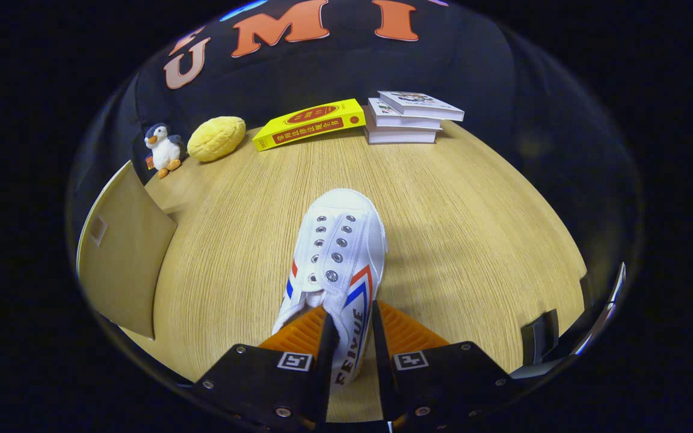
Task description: Open the storage box then place both shoes into the box .Put the left shoe in first, then the right shoe, with the right side of both shoes facing outward in a uniform manner.
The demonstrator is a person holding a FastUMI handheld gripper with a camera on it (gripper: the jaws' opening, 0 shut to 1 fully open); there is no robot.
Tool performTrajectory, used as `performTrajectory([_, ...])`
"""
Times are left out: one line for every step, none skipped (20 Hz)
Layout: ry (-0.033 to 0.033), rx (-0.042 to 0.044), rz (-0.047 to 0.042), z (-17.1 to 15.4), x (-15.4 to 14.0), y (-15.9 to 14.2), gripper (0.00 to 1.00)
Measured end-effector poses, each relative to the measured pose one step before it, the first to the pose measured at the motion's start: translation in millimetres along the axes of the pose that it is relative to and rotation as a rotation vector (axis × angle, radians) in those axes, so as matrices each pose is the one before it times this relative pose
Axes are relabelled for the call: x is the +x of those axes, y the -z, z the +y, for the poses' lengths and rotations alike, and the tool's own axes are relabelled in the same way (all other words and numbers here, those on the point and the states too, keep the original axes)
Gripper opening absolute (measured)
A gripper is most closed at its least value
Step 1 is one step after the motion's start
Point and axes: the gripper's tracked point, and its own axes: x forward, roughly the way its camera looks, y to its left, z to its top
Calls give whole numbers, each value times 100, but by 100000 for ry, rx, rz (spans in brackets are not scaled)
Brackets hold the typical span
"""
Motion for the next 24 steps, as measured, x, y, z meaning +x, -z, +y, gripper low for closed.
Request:
performTrajectory([-511,-2815,-3232,102,-194,-618,32])
performTrajectory([-208,-3385,-2742,125,-90,-585,32])
performTrajectory([4,-3515,-839,-88,254,-173,30])
performTrajectory([-312,-2228,-496,14,180,-166,29])
performTrajectory([-344,-1375,-209,-67,229,3,29])
performTrajectory([-68,-576,-973,-184,53,-165,29])
performTrajectory([-516,-275,-131,16,287,-55,29])
performTrajectory([-578,-1517,-66,-16,149,55,29])
performTrajectory([-19,-2550,-617,-181,9,-23,23])
performTrajectory([1582,-2291,-478,-535,177,-23,21])
performTrajectory([2139,-1140,-722,-681,161,-116,16])
performTrajectory([801,460,210,-437,417,37,12])
performTrajectory([-286,1391,709,-106,561,105,8])
performTrajectory([-810,1223,1649,-61,318,104,7])
performTrajectory([-597,1296,950,-232,-14,-41,7])
performTrajectory([-1704,646,-29,242,149,-77,8])
performTrajectory([-1629,-471,1305,74,191,234,14])
performTrajectory([-376,-832,513,-143,116,-75,18])
performTrajectory([374,936,-16,-248,165,-76,22])
performTrajectory([830,2536,877,-545,207,33,22])
performTrajectory([-784,4098,270,-177,316,-190,8])
performTrajectory([-1150,4234,912,-74,1,-154,4])
performTrajectory([-1520,4312,2133,82,-146,53,2])
performTrajectory([-1237,3747,1689,70,-181,-73,1])
